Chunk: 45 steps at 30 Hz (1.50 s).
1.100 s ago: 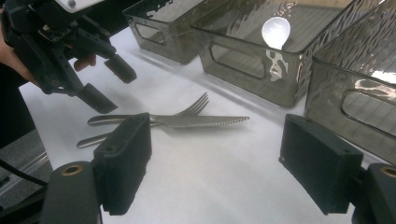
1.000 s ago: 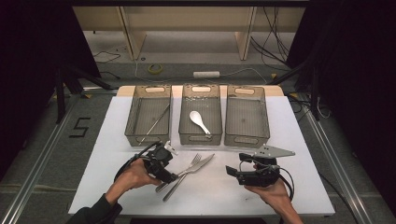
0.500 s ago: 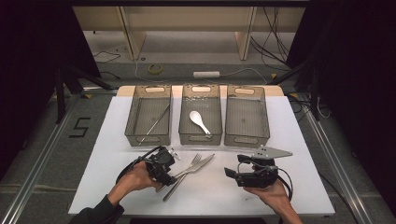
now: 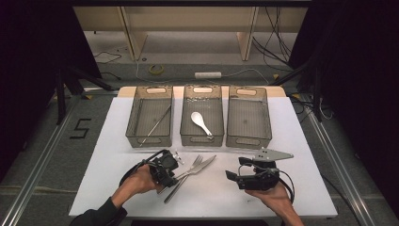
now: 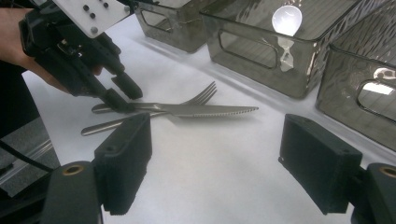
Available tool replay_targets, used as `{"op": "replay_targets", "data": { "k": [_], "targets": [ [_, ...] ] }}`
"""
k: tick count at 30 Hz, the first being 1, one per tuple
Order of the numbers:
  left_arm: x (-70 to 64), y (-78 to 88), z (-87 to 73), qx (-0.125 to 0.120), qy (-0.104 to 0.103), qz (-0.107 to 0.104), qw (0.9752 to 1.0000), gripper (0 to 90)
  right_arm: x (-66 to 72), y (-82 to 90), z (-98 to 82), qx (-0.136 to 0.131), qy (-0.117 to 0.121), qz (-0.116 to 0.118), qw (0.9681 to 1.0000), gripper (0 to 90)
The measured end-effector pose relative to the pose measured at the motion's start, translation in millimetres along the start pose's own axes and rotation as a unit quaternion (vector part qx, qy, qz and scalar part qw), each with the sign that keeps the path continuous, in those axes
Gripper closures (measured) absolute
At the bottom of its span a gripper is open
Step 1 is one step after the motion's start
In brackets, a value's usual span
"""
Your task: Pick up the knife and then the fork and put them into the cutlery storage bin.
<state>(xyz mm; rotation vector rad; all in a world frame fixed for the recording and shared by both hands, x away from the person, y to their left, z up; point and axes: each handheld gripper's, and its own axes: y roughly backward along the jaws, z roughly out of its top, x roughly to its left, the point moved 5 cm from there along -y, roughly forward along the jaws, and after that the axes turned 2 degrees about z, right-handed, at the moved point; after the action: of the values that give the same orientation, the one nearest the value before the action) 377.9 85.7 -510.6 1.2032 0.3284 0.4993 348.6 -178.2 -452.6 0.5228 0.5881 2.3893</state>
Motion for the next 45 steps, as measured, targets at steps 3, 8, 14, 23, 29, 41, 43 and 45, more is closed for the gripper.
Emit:
{"op": "replay_targets", "data": {
  "k": [3, 8, 14, 23, 29, 41, 43, 45],
  "targets": [
    [-1.1, -0.4, 0.7, 0.001, -0.003, 0.003, 1.0000, 67.9, 0.8, -0.8, 0.0, 0.002, 0.000, 0.000, 1.0000, 26.2],
    [-0.6, -0.4, 0.5, -0.002, -0.001, -0.001, 1.0000, 70.7, 1.9, -2.5, 0.7, 0.005, 0.004, 0.000, 1.0000, 26.3],
    [-2.0, -1.2, 1.9, -0.001, -0.005, 0.003, 1.0000, 75.8, 2.4, -5.0, 1.7, 0.007, 0.005, 0.000, 1.0000, 26.6],
    [-2.7, -1.3, 2.4, -0.001, -0.008, 0.007, 0.9999, 78.2, 3.2, -6.2, 1.9, 0.010, 0.008, 0.001, 0.9999, 26.9],
    [-2.4, -0.8, 1.8, -0.012, -0.007, 0.006, 0.9999, 78.5, 4.1, -6.7, 1.8, 0.011, 0.010, 0.004, 0.9999, 27.0],
    [0.8, 6.5, 4.7, -0.027, -0.004, 0.006, 0.9996, 78.8, 3.8, -4.9, 1.7, 0.007, 0.009, 0.005, 0.9999, 27.1],
    [1.6, 8.6, 5.0, -0.030, -0.002, 0.003, 0.9995, 78.8, 4.2, -4.8, 1.9, 0.006, 0.008, 0.007, 0.9999, 27.3],
    [2.2, 10.3, 4.6, -0.031, -0.002, 0.003, 0.9995, 78.8, 5.3, -5.0, 2.3, 0.005, 0.008, 0.010, 0.9999, 27.3]
  ]
}}
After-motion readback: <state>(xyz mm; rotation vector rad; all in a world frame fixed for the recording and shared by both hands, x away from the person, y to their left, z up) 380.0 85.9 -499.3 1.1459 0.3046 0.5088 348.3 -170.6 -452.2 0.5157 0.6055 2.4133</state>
